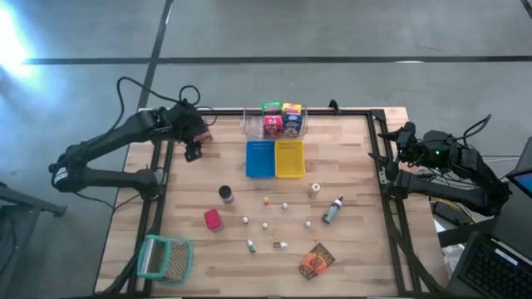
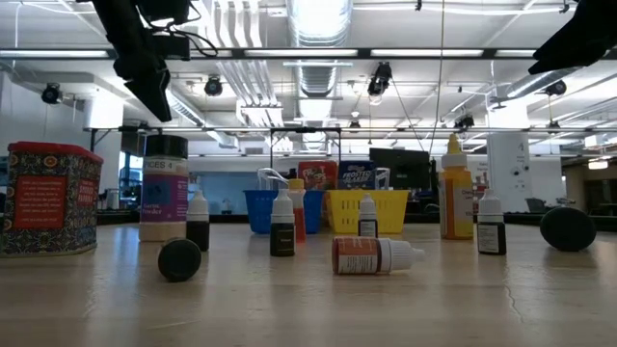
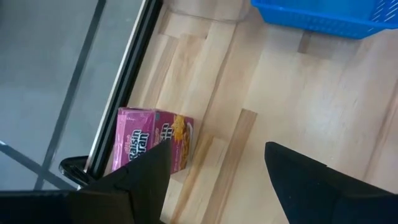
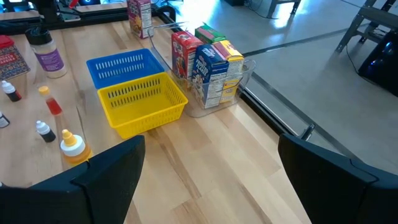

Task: Pick & Place Kitchen Items
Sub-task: Put the purple cereal box into the transparent bin

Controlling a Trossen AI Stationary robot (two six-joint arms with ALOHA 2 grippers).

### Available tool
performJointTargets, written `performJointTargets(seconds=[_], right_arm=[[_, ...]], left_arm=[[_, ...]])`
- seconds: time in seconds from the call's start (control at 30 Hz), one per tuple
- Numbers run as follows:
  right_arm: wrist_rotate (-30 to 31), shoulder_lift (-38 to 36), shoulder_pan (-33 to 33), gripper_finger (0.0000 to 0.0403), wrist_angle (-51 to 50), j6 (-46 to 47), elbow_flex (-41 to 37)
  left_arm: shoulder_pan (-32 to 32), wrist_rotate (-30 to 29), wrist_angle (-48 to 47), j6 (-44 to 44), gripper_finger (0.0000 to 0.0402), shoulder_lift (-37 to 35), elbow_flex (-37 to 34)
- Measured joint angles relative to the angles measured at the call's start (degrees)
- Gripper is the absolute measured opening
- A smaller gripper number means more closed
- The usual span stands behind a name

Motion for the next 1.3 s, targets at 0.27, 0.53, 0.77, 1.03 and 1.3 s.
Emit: performJointTargets(seconds=[0.27, 0.53, 0.77, 1.03, 1.3], right_arm=[[0.0, 0.0, 0.0, 0.0364, 0.0, 0.0, 0.0], [0.0, 0.0, 0.0, 0.0364, 0.0, 0.0, 0.0], [0.0, 0.0, 0.0, 0.0364, 0.0, 0.0, 0.0], [0.0, 0.0, 0.0, 0.0364, 0.0, 0.0, 0.0], [0.0, 0.0, 0.0, 0.0363, 0.0, 0.0, 0.0]], left_arm=[[0.0, 0.1, -0.6, 0.6, 0.0262, 0.3, 0.0], [0.0, 4.1, -0.5, 1.8, 0.0276, 0.5, 0.0], [0.0, 4.0, -0.9, 1.0, 0.0278, 0.4, 0.1], [0.0, 4.0, -0.8, 0.7, 0.0278, 0.4, 0.1], [0.0, 2.8, -0.9, 0.3, 0.0294, 0.4, 0.1]])
